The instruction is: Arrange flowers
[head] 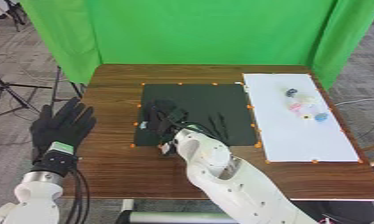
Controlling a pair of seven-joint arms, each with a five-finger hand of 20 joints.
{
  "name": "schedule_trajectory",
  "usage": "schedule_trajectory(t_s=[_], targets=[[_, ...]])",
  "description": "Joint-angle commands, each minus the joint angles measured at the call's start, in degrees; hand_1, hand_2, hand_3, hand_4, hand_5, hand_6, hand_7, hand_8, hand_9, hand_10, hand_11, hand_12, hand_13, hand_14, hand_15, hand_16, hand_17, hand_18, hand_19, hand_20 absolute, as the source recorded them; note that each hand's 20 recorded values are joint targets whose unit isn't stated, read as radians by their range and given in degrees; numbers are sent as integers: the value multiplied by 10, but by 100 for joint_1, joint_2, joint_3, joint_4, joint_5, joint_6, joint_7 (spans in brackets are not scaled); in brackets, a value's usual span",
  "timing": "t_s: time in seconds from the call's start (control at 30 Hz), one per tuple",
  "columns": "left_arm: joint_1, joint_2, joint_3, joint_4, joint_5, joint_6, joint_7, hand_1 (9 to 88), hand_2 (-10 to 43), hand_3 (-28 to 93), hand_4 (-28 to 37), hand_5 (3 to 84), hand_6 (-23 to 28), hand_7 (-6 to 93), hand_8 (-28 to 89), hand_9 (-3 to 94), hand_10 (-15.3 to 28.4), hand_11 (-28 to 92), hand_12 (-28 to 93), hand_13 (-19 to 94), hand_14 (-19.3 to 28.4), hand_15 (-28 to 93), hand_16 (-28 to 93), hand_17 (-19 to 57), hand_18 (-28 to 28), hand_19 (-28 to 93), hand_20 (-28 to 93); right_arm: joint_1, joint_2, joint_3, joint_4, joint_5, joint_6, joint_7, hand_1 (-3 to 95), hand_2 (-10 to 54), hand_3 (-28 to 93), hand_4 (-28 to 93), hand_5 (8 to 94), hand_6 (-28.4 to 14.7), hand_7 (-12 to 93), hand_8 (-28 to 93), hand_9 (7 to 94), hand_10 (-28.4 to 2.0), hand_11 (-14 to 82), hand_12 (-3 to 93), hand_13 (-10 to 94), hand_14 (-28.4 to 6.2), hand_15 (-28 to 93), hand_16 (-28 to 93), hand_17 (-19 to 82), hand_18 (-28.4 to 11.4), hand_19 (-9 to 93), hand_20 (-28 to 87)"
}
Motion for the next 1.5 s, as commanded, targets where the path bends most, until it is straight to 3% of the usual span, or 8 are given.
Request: schedule_trajectory(t_s=[0.03, 0.13, 0.23, 0.4, 0.77, 1.1, 1.37, 1.5], targets=[[179, -47, -40, -61, 16, -61, -5, 295, 64, 717, -283, 378, 72, 187, -100, 311, 145, 208, 111, 224, 139, 348, -89, -22, 92, 276, 66, -5, -32, -101, -33, -254, 19, 345, 590, -95, 710, -283, 659, -1, 423, 36, 812, -80, 122, 431, 668, -83, 644, 496, 375, -217, 888, 460], [150, -53, -37, -36, 25, -51, -37, 295, 64, 718, -283, 378, 72, 187, -100, 310, 145, 208, 112, 224, 139, 348, -89, -21, 92, 275, 66, 4, -41, -136, -22, -200, 71, 473, 589, -95, 708, -283, 649, -3, 420, 35, 802, -81, 121, 428, 665, -82, 643, 498, 373, -216, 886, 460], [151, -60, -26, -63, 10, 137, -58, 296, 66, 716, -283, 378, 72, 188, -100, 310, 145, 209, 113, 225, 139, 350, -88, -22, 92, 275, 66, 28, -60, -165, -33, -195, 58, 508, 586, -95, 709, -283, 635, -7, 417, 26, 788, -84, 116, 418, 662, -82, 642, 500, 372, -217, 886, 459], [242, -65, -50, -96, -31, 67, -16, 296, 67, 718, -283, 379, 73, 191, -100, 310, 145, 211, 113, 225, 140, 353, -89, -22, 93, 278, 67, -27, -57, -149, -54, -228, 11, 465, 574, -95, 714, -283, 604, -19, 352, -10, 747, -96, 95, 379, 638, -84, 638, 500, 360, -217, 873, 455], [281, -66, -100, -92, -52, 66, 20, 297, 67, 720, -283, 379, 72, 193, -101, 310, 145, 215, 113, 226, 140, 357, -92, -22, 92, 280, 65, -99, -58, -65, -141, -120, -216, 543, 535, -95, 752, -283, 566, -17, 285, -159, 650, -128, 207, 194, 624, -85, 616, 484, 350, -219, 862, 449], [305, -62, -97, -105, -61, 54, 68, 299, 64, 720, -283, 377, 72, 195, -101, 310, 145, 217, 112, 225, 140, 357, -92, -22, 92, 280, 65, -163, -26, 27, -208, -84, -276, 548, 503, -95, 757, -283, 540, -26, 248, -149, 618, -134, 168, 167, 627, -79, 578, 440, 345, -222, 851, 441], [459, -225, -203, -177, -14, -24, 74, 299, 64, 719, -283, 378, 72, 195, -102, 309, 144, 217, 111, 225, 140, 356, -92, -22, 92, 279, 65, -616, 414, 886, -1109, 84, -362, 764, 454, -95, 795, -283, 512, -37, 233, -139, 567, -151, 163, 167, 594, -107, 608, 382, 341, -227, 854, 438], [627, -249, -343, -247, -16, -57, 183, 299, 64, 720, -283, 378, 72, 195, -102, 309, 144, 217, 112, 225, 140, 356, -92, -22, 92, 279, 65, -893, 1045, 1583, -1559, 258, -313, 1141, 432, -95, 806, -283, 491, -46, 220, -135, 540, -158, 157, 168, 574, -121, 633, 321, 332, -231, 855, 436]])
